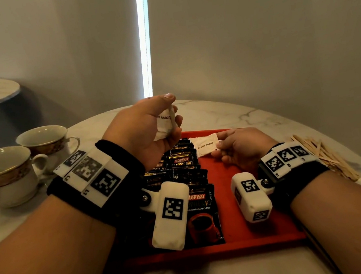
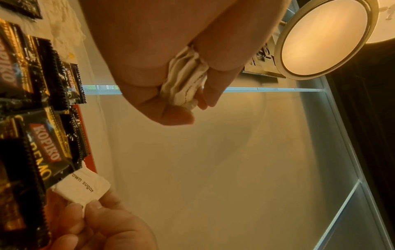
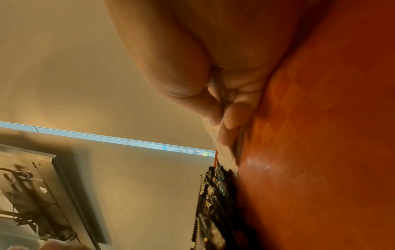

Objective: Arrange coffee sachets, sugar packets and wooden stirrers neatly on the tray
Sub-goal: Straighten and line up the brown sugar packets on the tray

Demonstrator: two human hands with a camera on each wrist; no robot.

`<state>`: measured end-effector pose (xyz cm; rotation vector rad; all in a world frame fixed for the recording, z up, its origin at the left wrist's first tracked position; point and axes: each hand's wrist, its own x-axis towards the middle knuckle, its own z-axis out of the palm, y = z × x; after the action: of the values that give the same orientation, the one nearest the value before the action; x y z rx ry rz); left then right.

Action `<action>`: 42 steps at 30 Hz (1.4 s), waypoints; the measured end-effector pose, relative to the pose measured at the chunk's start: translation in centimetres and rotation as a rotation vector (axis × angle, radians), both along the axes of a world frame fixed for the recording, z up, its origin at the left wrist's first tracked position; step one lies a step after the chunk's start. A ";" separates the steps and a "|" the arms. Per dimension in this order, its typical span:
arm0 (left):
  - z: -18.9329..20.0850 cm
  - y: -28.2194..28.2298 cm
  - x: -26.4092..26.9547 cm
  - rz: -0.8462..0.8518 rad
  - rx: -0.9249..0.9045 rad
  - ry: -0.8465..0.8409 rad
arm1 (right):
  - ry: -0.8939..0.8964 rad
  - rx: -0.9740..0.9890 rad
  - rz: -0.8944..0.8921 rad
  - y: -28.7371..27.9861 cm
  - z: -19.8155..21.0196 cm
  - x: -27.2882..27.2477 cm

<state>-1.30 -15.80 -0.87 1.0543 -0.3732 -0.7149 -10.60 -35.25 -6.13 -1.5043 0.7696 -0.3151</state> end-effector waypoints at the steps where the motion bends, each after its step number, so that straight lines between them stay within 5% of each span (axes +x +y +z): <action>1: 0.0 0.0 0.0 0.003 -0.001 0.001 | -0.003 0.004 0.001 0.0 0.0 0.0; 21: 0.3 0.2 -0.4 -0.019 -0.045 0.025 | -0.017 -0.106 -0.097 -0.2 -0.1 0.1; 30: 0.3 0.3 -0.5 -0.019 -0.047 0.029 | -0.080 0.071 -0.009 0.6 0.1 0.2; 42: 0.4 0.6 -0.8 -0.115 -0.066 0.059 | -0.134 0.032 -0.025 0.8 0.6 0.2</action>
<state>-2.05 -15.20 -0.44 0.9534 -0.4061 -0.8289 -10.37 -34.42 -5.52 -1.4292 0.6845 -0.4166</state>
